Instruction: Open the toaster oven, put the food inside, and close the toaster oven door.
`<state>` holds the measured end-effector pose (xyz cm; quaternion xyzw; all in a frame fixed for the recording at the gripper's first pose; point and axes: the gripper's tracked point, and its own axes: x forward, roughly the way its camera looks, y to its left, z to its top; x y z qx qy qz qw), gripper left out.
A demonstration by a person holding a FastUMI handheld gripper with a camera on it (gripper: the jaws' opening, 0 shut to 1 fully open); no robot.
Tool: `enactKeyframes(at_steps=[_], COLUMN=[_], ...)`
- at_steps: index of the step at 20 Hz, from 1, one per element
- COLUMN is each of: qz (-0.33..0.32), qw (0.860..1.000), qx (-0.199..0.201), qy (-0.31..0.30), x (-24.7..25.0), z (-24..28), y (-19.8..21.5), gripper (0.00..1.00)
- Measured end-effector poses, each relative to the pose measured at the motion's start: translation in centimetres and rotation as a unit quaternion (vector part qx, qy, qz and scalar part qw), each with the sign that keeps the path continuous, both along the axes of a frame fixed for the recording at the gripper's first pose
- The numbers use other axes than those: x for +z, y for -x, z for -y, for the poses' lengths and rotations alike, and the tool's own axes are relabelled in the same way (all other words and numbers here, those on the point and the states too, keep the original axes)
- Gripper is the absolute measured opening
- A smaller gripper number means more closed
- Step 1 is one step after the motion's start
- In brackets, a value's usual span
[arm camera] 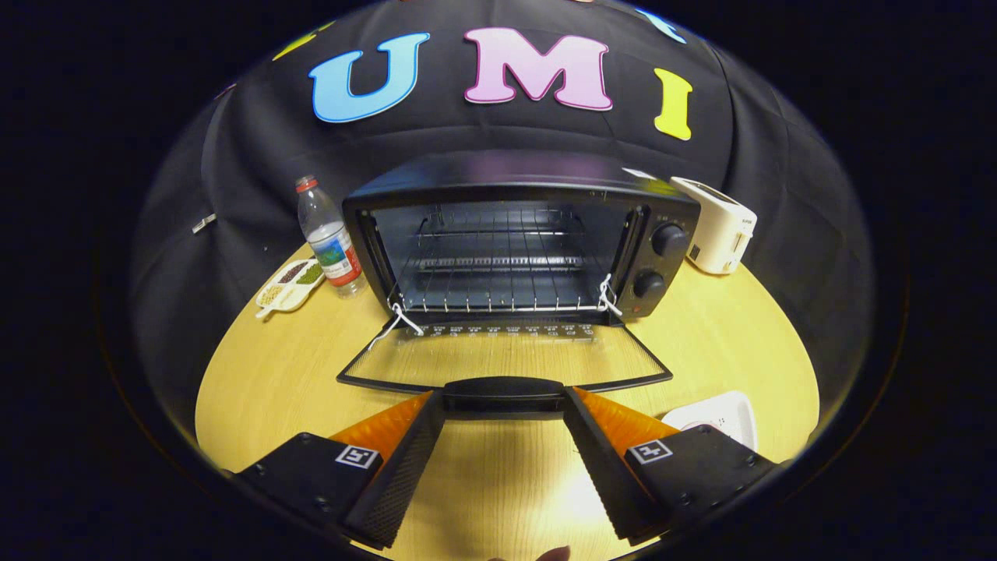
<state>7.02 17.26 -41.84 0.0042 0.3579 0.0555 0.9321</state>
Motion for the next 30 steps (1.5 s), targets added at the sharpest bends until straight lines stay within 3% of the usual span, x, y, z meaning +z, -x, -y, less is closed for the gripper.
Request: enactKeyframes(at_steps=[7, 13, 18, 23, 30], qz=[0.015, -0.07, -0.176, -0.264, -0.344], qw=[0.999, 0.994, 0.982, 0.963, 0.939], qx=[0.002, 0.002, -0.026, -0.014, 0.001], qy=[-0.049, -0.08, -0.071, -0.056, -0.019], x=[5.5, 7.9, 6.3, 2.2, -4.9], z=[2.5, 10.3, 19.8, 26.7, 29.7], y=[1.6, 4.6, 5.6, 4.9, 4.6], gripper=[1.0, 1.0, 0.99, 0.99, 0.96])
